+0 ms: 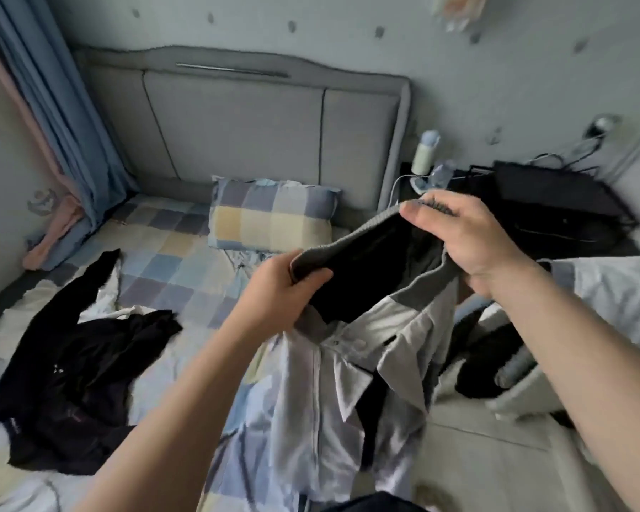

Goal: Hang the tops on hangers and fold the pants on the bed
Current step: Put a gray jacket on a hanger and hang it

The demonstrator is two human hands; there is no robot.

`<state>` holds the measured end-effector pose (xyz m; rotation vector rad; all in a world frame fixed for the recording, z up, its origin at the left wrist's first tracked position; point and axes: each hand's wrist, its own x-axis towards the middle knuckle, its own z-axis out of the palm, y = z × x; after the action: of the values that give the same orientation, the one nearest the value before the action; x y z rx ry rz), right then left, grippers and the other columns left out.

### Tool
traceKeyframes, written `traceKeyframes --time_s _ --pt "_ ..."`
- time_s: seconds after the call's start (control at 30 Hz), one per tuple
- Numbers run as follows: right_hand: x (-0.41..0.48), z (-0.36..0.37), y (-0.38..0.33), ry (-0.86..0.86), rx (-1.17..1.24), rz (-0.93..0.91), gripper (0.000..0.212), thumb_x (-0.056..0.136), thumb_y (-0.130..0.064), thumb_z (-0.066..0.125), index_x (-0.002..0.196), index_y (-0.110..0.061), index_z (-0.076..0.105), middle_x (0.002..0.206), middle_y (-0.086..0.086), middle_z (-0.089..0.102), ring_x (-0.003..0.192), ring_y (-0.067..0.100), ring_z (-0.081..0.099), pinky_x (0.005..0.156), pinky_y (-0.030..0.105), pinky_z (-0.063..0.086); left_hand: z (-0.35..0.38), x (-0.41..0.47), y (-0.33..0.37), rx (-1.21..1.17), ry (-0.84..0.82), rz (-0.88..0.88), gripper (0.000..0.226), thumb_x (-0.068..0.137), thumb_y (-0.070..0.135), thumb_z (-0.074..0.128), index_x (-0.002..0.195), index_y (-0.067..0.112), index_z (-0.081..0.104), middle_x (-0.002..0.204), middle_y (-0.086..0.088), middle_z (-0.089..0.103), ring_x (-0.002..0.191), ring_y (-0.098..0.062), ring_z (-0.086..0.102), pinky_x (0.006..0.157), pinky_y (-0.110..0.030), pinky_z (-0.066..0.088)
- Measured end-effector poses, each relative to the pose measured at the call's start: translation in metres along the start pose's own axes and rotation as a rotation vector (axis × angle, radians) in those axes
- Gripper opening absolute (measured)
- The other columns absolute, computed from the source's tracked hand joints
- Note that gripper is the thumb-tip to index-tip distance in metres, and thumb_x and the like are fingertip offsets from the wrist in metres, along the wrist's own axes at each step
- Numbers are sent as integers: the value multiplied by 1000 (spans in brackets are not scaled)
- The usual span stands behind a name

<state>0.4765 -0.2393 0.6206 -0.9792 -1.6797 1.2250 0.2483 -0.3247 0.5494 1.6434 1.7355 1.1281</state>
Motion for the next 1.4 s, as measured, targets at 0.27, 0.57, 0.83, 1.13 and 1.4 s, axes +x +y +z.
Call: traceKeyframes --time_s 0.27,0.57,0.83,1.13,1.4 --pt "-80 -161 -45 350 -104 43 12 69 -23 69 73 -19 59 77 9 46 80 21 42 79 37 29 112 54 125 -148 -187 271 32 97 33 54 72 13 53 59 8 53 58 -8 45 61 -33 40" --pt "-183 -344 -81 568 -488 63 10 74 -29 65 79 -29 74 69 -7 65 70 8 60 70 29 44 298 47 303 -53 -465 613 28 90 41 70 73 24 55 62 11 58 61 -7 54 63 -30 46" --pt "-250 -520 -112 723 -1057 232 15 88 -9 52 79 -3 62 71 13 53 71 21 46 65 31 34 412 79 491 -87 -292 761 12 87 11 53 81 19 60 74 -2 65 79 -30 62 69 -40 53" --pt "-265 -644 -179 901 -1293 473 19 81 -1 50 79 -17 61 82 8 63 83 29 61 66 31 44 465 130 668 -206 -273 904 10 89 8 55 85 10 64 72 -3 61 74 -28 59 60 -27 39" --pt "-274 -724 -200 1160 -1325 668 10 87 0 53 83 -9 54 85 10 58 81 28 60 63 25 42 490 177 769 -440 -299 876 20 98 9 46 88 14 63 83 -8 64 78 -29 64 61 -35 57"
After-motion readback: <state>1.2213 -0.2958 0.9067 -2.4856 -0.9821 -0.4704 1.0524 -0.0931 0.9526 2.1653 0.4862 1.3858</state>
